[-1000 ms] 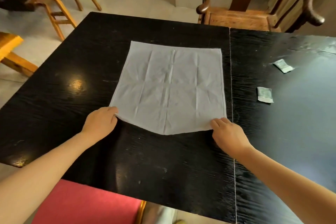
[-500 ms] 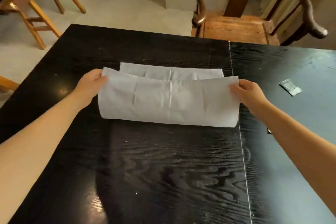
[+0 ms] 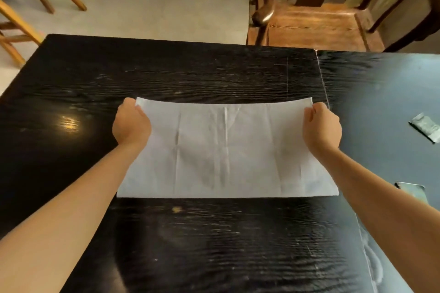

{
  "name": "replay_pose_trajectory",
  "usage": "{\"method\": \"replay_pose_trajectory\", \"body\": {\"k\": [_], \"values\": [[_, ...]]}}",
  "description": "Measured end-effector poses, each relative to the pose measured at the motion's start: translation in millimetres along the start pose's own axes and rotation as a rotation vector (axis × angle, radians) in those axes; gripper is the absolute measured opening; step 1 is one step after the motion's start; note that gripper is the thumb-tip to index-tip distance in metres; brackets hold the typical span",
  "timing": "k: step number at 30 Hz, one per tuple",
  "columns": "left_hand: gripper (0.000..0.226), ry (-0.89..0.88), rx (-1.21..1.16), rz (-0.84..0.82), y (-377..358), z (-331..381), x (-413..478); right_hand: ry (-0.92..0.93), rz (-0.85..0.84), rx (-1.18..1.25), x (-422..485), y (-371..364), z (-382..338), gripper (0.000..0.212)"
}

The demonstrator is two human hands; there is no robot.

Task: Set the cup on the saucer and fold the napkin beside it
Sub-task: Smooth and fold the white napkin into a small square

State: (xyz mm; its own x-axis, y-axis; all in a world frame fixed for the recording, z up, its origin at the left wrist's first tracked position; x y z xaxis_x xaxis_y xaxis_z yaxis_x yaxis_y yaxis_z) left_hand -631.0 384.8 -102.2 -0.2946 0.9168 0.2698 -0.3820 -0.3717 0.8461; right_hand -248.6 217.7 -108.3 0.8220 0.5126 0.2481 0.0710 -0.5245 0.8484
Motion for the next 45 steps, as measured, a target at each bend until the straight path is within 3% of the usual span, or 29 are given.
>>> {"method": "replay_pose_trajectory", "body": {"k": [5,9,13,17,23,29,32,38,42,45], "values": [[0.025,-0.036,0.005,0.027,-0.1,1.8,-2.3,0.117,0.101,-0.046,4.1,-9.7,-4.0,0.022],[0.034,-0.077,0.104,-0.095,-4.1,5.0,9.3,0.105,0.096,-0.084,9.9,-14.9,-5.3,0.033],[0.024,-0.184,0.105,-0.254,-10.3,7.2,25.2,0.108,-0.02,-0.089,21.5,-21.8,-10.9,0.033],[0.011,-0.14,0.018,-0.417,-10.9,8.3,36.3,0.042,-0.132,-0.055,33.4,-22.4,-10.8,0.028],[0.018,-0.207,0.032,-0.579,-10.4,6.5,37.6,0.137,-0.328,0.011,45.9,-16.8,-10.0,0.026],[0.018,-0.266,0.017,-0.648,-1.5,9.4,37.1,0.106,-0.374,0.073,56.7,-9.6,1.0,0.021],[0.007,-0.229,-0.053,-0.659,4.7,10.5,38.8,0.047,-0.377,0.17,58.0,-9.4,7.6,0.014],[0.005,-0.095,-0.164,-0.669,16.5,8.1,40.5,-0.002,-0.381,0.271,57.5,-5.5,12.9,0.005],[0.019,0.17,-0.402,-0.74,18.0,9.1,20.2,-0.181,-0.46,0.413,57.9,1.3,26.2,0.002],[0.025,0.255,-0.44,-0.706,5.0,20.6,0.5,-0.188,-0.422,0.294,66.0,11.0,41.1,0.008]]}}
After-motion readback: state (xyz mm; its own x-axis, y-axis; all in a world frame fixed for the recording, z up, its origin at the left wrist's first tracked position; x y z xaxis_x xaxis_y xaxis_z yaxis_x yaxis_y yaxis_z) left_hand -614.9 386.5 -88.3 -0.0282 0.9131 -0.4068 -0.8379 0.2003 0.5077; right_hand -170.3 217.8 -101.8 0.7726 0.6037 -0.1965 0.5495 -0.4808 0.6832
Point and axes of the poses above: each hand's wrist, its own x-axis towards the middle knuckle, its own y-axis out of the back of the hand, z = x × y, the point moved 6 cm from there along x, towards the middle knuckle, and after that the axes turned 15 degrees about z, right-handed, at the moved point
